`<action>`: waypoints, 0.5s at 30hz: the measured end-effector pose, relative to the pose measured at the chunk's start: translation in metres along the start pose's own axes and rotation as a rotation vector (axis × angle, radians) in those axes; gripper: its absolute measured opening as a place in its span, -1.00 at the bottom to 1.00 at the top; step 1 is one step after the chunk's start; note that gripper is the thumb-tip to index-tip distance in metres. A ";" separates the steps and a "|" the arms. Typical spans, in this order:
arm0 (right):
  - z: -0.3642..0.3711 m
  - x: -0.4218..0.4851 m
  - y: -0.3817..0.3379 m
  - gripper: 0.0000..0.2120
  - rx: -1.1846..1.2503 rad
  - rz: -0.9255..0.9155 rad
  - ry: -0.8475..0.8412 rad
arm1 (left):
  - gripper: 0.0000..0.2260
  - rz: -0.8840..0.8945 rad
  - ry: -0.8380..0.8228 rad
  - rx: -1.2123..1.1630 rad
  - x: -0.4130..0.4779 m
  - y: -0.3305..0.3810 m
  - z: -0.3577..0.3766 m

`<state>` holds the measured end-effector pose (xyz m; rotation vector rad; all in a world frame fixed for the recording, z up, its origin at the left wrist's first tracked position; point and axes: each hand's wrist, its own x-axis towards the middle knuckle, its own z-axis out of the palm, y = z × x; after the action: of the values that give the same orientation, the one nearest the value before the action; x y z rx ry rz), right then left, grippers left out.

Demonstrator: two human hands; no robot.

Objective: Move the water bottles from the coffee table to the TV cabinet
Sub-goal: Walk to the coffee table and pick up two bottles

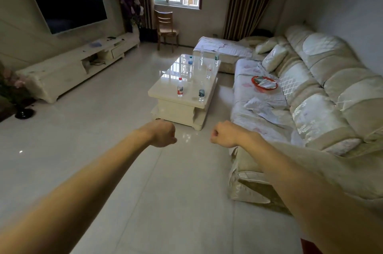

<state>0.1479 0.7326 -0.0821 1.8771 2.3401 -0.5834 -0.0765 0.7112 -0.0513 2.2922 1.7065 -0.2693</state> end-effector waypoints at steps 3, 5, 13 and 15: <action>-0.005 0.033 0.010 -0.77 -0.014 0.004 -0.010 | -0.70 -0.004 -0.022 0.005 0.031 -0.008 -0.006; -0.010 0.056 0.019 -0.76 -0.002 0.005 -0.023 | -0.70 -0.019 -0.040 0.009 0.054 -0.013 -0.011; -0.053 0.156 0.059 -0.63 -0.042 -0.033 -0.017 | -0.69 -0.066 -0.073 0.014 0.151 -0.023 -0.053; -0.068 0.182 0.070 -0.65 -0.052 -0.037 -0.013 | -0.70 -0.076 -0.047 0.002 0.175 -0.023 -0.068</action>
<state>0.1821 0.9357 -0.0908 1.8065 2.3624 -0.5316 -0.0488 0.8977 -0.0430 2.2074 1.7733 -0.3370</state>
